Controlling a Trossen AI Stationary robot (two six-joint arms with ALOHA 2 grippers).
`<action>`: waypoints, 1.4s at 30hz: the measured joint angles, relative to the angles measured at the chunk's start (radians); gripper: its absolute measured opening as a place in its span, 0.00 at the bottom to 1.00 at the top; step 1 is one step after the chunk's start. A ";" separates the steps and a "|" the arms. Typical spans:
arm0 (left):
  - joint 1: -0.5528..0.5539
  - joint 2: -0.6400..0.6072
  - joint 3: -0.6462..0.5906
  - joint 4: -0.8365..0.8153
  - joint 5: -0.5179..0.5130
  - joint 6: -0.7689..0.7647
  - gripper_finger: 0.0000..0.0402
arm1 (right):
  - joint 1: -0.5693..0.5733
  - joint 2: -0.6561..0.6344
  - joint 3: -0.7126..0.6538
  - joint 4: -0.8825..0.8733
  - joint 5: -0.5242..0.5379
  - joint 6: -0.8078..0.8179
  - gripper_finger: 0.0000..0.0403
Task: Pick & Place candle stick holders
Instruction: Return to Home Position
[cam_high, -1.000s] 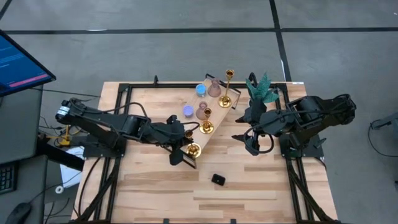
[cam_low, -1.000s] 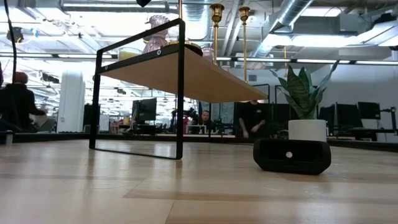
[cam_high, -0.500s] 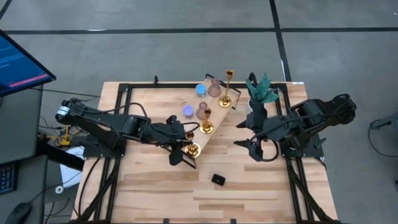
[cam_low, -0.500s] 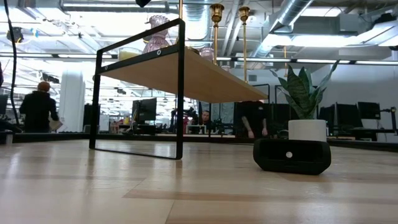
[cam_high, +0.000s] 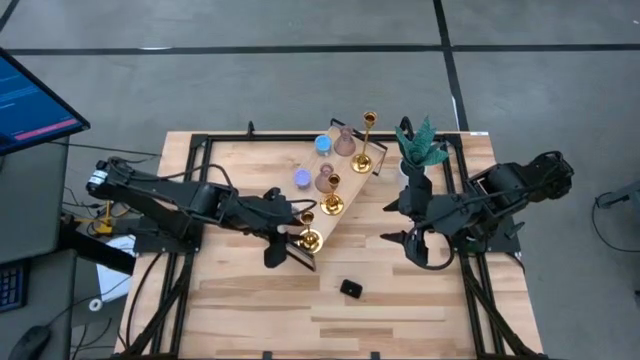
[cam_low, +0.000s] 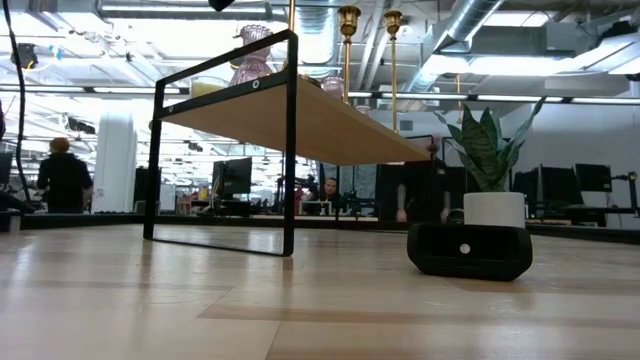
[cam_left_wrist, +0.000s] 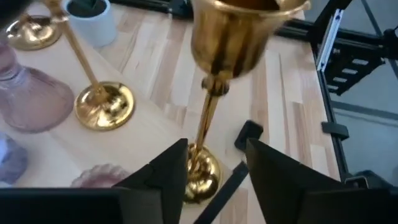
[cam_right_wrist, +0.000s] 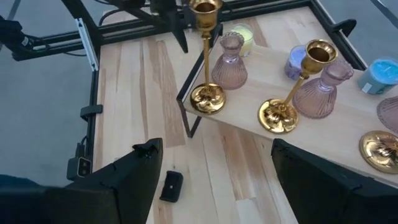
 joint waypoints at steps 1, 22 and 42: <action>0.002 -0.004 0.000 -0.011 -0.003 0.000 0.41 | 0.002 0.000 0.000 0.000 0.000 0.000 0.72; 0.001 -0.547 0.000 0.116 -0.097 0.011 0.15 | -0.099 -0.072 0.306 0.120 0.057 -0.483 0.72; 0.002 -0.896 -0.219 0.125 -0.134 0.257 0.01 | -0.252 -0.897 -0.482 0.461 0.076 -0.477 0.63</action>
